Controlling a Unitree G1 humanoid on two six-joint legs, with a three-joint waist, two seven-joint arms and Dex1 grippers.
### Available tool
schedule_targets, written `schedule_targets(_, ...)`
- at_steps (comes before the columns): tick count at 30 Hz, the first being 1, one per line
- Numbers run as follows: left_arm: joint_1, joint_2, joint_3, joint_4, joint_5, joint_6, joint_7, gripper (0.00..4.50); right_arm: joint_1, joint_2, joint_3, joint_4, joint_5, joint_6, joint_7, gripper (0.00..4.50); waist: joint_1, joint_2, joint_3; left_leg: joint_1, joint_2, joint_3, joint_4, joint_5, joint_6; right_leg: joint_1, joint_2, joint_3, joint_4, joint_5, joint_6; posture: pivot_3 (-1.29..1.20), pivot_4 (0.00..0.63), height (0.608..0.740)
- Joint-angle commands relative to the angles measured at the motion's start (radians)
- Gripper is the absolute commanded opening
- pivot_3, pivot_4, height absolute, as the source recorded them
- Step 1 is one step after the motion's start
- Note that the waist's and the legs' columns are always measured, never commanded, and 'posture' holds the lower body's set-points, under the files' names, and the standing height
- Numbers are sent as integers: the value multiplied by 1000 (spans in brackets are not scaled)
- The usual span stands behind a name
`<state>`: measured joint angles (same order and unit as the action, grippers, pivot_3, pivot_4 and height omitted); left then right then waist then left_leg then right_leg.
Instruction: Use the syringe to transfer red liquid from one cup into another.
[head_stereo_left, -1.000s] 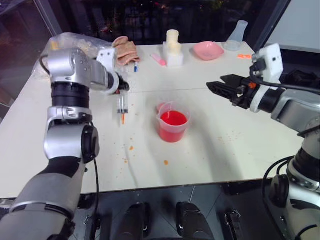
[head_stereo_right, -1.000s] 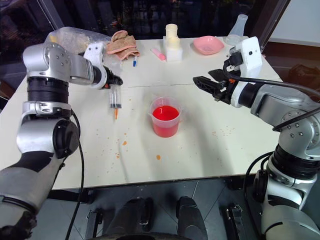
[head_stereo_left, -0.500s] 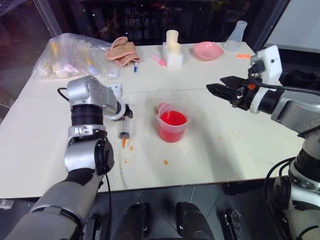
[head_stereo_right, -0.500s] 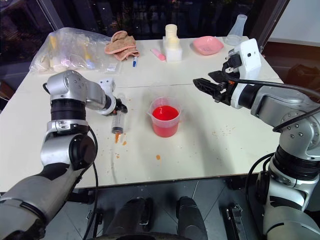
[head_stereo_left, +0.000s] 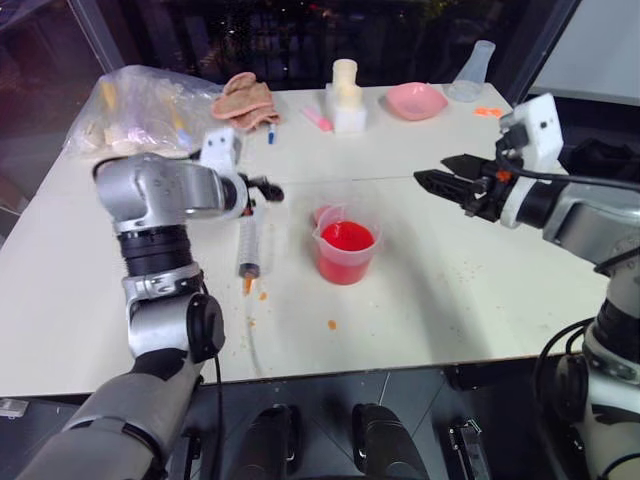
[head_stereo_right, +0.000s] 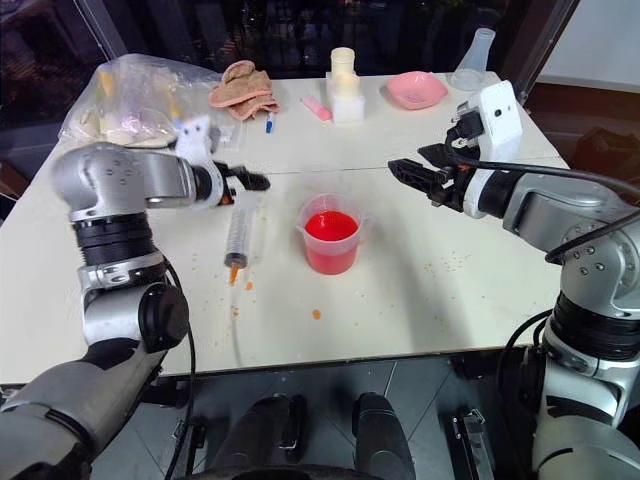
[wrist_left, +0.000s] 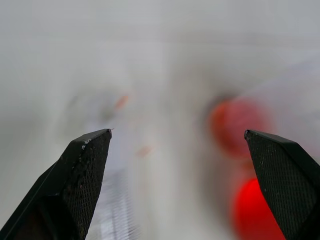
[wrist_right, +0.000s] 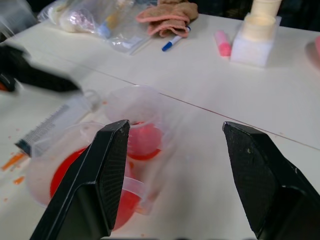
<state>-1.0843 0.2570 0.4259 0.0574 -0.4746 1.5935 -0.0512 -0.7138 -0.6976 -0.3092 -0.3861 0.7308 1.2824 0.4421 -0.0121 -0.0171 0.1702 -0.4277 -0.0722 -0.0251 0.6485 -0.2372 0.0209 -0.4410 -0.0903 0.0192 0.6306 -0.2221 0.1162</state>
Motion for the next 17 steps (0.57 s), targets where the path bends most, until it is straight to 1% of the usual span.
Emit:
schedule_targets(1,48,80,-18,-117,-63,-26,-110,4461,-12,-73,26,10,-19,-77,68,3078,-2,0,0,0,0,0,0,0,0,0,0,0,0,0,0,0,150,740)
schedule_targets(2,57,94,-28,-129,-70,-20,-125,4461,-10,-90,36,17,-22,-92,85,3078,0,0,0,0,0,0,0,1,1,0,0,0,0,0,0,0,150,740)
schedule_targets(3,77,133,-60,-165,-87,-26,-164,4461,-9,-114,46,26,-20,-105,116,3078,1,0,0,0,0,0,0,1,1,0,0,0,0,0,0,0,150,740)
schedule_targets(7,162,317,-138,-296,-182,-36,-340,4461,24,-225,94,9,2,-176,297,3078,0,0,0,0,0,0,0,1,1,0,0,0,-1,0,0,0,150,740)
schedule_targets(9,188,359,-144,-328,-217,-25,-388,4461,52,-275,109,19,-4,-221,374,3078,4,0,0,0,0,0,0,0,1,1,0,0,-2,0,0,0,150,740)
schedule_targets(13,287,479,-120,-423,-303,14,-493,4461,120,-373,132,42,-20,-307,525,3078,2,0,0,1,0,0,0,0,1,3,-1,0,-4,0,-1,0,150,740)
schedule_targets(14,312,505,-111,-439,-321,18,-513,4461,128,-382,132,45,-16,-317,545,3078,1,0,0,1,0,0,0,0,1,3,-1,0,-3,0,-1,0,150,740)
schedule_targets(15,323,511,-109,-448,-334,19,-517,4461,135,-391,134,59,-20,-335,566,3078,1,0,0,1,1,0,0,0,2,3,-1,0,-4,0,-1,0,150,740)
schedule_targets(17,335,502,-98,-462,-352,21,-508,4461,142,-398,150,84,-38,-372,598,3078,1,0,0,1,1,0,1,0,2,3,-1,-1,-3,-1,-1,0,150,740)
